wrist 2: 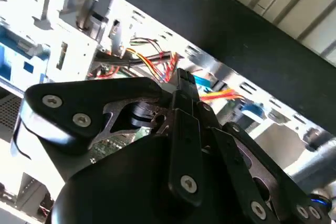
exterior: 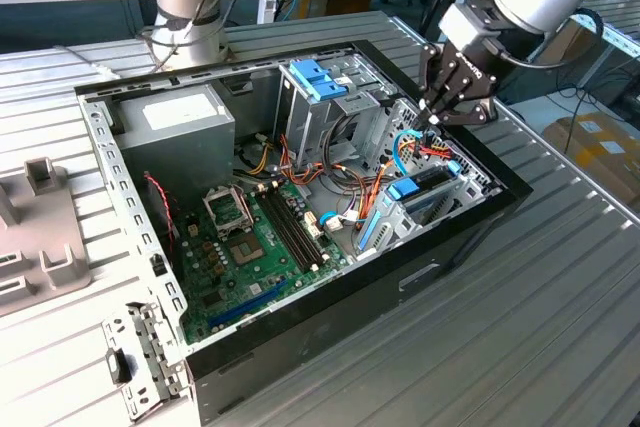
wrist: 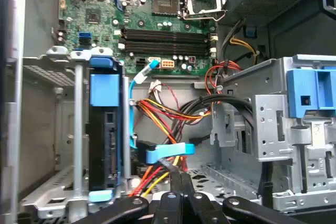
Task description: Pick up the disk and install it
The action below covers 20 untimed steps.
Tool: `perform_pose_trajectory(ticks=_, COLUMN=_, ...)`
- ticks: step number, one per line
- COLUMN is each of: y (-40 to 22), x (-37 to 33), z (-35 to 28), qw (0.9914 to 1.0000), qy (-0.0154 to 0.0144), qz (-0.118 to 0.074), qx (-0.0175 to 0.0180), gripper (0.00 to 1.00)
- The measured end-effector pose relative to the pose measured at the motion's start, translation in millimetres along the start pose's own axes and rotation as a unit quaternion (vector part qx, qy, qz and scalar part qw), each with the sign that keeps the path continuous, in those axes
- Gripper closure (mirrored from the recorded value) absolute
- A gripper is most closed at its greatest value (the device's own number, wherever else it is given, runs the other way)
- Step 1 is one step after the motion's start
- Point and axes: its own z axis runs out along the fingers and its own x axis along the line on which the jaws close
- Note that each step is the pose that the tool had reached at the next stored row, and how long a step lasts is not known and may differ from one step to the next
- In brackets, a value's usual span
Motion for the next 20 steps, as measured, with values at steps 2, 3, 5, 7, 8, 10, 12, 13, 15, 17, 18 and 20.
perform_pose_trajectory(ticks=2, y=-1.1, x=-5.6, z=9.8, qw=1.0, qy=0.0, qz=0.0, qx=-0.0002, gripper=0.89)
perform_pose_trajectory(ticks=3, y=-1.3, x=-5.3, z=11.5, qw=1.0, qy=-0.0001, qz=0.0, qx=-0.0002, gripper=0.89)
perform_pose_trajectory(ticks=5, y=-2.0, x=-4.6, z=15.2, qw=1.0, qy=0.0, qz=0.0, qx=-0.0003, gripper=0.89)
perform_pose_trajectory(ticks=7, y=-2.7, x=-4.0, z=18.7, qw=1.0, qy=-0.0001, qz=0.0, qx=-0.0004, gripper=0.89)
perform_pose_trajectory(ticks=8, y=-2.9, x=-3.7, z=20.1, qw=1.0, qy=-0.0001, qz=0.0, qx=-0.0005, gripper=0.89)
perform_pose_trajectory(ticks=10, y=-2.1, x=-3.5, z=21.7, qw=1.0, qy=0.0, qz=0.0, qx=-0.0005, gripper=0.89)
perform_pose_trajectory(ticks=12, y=4.7, x=-1.8, z=22.6, qw=1.0, qy=-0.0001, qz=0.0, qx=-0.0004, gripper=0.89)
perform_pose_trajectory(ticks=13, y=6.3, x=-0.7, z=22.7, qw=1.0, qy=-0.0001, qz=0.0, qx=-0.0005, gripper=0.89)
perform_pose_trajectory(ticks=15, y=8.6, x=2.4, z=22.4, qw=1.0, qy=0.0, qz=0.0, qx=-0.0004, gripper=0.89)
perform_pose_trajectory(ticks=17, y=10.2, x=6.9, z=21.9, qw=1.0, qy=0.0, qz=0.0, qx=-0.0005, gripper=0.89)
perform_pose_trajectory(ticks=18, y=13.5, x=11.0, z=21.7, qw=1.0, qy=-0.0001, qz=0.0, qx=-0.0005, gripper=0.89)
perform_pose_trajectory(ticks=20, y=19.1, x=11.4, z=22.2, qw=1.0, qy=0.0, qz=0.0, qx=-0.0004, gripper=0.89)
